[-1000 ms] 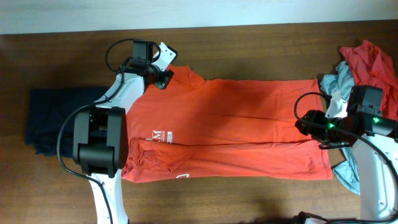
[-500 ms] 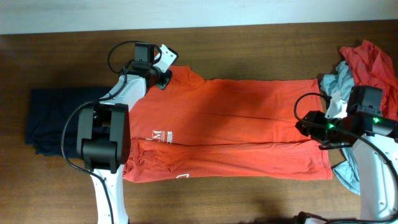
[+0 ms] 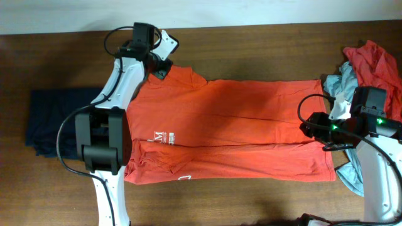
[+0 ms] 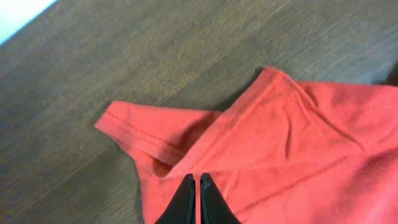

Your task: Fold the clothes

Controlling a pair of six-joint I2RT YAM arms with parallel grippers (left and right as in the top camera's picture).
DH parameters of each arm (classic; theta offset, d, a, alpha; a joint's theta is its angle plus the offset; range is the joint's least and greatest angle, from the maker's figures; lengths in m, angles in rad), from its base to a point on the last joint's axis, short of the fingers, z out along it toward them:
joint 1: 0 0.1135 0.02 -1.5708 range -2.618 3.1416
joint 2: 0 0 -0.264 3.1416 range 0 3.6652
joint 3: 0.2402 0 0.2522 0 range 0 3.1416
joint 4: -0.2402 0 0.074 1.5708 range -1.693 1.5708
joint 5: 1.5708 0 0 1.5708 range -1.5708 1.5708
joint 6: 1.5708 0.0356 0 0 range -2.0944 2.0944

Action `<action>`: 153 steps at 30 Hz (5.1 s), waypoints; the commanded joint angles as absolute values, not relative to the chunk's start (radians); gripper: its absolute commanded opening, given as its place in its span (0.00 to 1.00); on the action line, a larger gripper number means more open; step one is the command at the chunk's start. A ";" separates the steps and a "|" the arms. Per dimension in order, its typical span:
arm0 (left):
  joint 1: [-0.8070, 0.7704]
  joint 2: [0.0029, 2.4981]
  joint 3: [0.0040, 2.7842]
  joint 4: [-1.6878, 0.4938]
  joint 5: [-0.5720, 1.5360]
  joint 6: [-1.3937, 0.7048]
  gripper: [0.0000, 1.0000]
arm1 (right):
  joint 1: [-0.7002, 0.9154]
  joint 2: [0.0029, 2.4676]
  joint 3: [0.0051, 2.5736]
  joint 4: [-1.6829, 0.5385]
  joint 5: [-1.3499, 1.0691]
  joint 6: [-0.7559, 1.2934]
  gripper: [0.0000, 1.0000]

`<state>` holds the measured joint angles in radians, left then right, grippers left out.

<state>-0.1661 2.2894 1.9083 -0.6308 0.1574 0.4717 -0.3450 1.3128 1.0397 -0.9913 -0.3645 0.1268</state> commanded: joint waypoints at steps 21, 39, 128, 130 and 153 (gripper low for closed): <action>-0.166 2.442 1.955 -0.558 0.170 0.473 0.56 | -0.347 1.316 1.047 -1.023 -0.336 0.120 0.52; -0.171 2.440 2.181 -0.820 0.168 0.473 0.02 | -0.347 1.316 1.047 -1.006 -0.331 0.120 0.52; -0.273 2.440 2.349 -1.253 0.010 0.431 0.01 | -0.308 2.387 1.909 -0.849 -0.329 -0.730 0.85; -0.273 2.440 2.349 -1.254 0.010 0.431 0.01 | -0.310 2.387 1.909 -0.855 -0.324 -0.737 0.84; -0.273 2.431 2.368 -1.290 -0.050 0.431 0.01 | -0.310 2.316 1.967 -0.924 -0.205 -0.585 0.04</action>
